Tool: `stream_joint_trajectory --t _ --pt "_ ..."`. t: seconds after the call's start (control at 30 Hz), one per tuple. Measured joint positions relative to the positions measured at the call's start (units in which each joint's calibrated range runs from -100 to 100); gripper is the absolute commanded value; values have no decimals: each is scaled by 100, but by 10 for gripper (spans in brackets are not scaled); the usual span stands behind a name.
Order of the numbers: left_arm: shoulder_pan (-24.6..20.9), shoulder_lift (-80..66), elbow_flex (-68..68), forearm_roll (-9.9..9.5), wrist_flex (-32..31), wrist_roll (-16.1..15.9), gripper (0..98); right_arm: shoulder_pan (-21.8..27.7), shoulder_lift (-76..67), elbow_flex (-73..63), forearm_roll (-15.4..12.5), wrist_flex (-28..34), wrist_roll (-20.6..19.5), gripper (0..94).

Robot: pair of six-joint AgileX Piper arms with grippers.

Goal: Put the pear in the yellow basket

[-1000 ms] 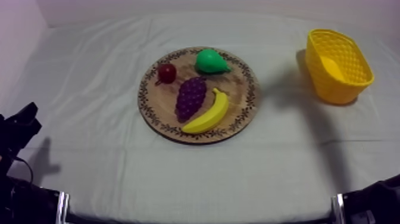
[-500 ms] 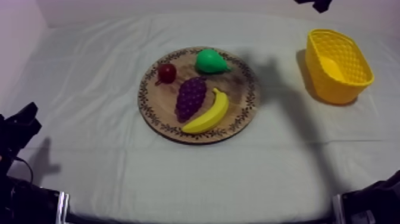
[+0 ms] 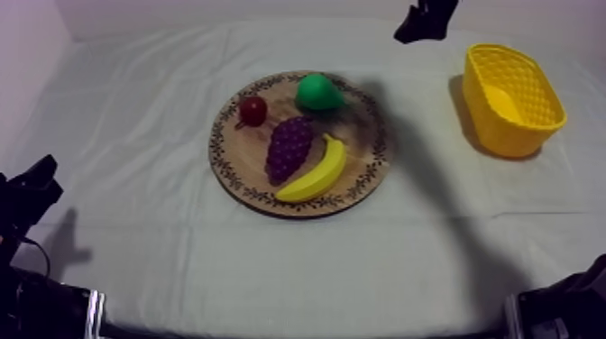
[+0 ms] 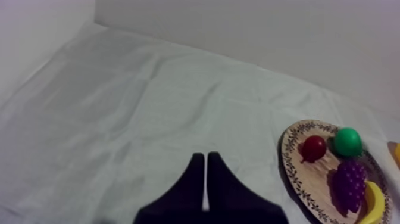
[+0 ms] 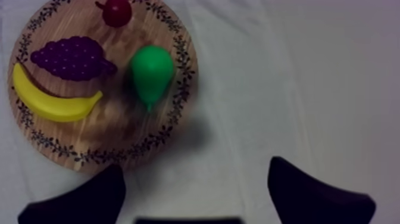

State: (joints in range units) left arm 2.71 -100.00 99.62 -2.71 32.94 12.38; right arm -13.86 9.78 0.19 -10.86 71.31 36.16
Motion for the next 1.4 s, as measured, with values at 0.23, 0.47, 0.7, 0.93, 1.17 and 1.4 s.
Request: stream_joint_trajectory --t 0.23,0.47,0.7,0.93,1.17,1.4 --pt "0 0 0 0 0 0 1 -272 762 -314 0 -175 -19 778" --pt "0 0 0 0 0 0 1 -511 1489 -710 -10 -229 -72 778" --pt "0 0 0 0 0 0 1 -595 2232 -1035 -17 -393 -156 777" --pt "0 0 0 0 0 0 1 -651 2928 -1508 0 -539 -292 772" --pt "0 0 0 0 0 0 1 -733 3537 -2119 42 -405 -456 765" --pt "0 0 0 0 0 0 1 -792 4013 -2491 165 -415 -651 739"
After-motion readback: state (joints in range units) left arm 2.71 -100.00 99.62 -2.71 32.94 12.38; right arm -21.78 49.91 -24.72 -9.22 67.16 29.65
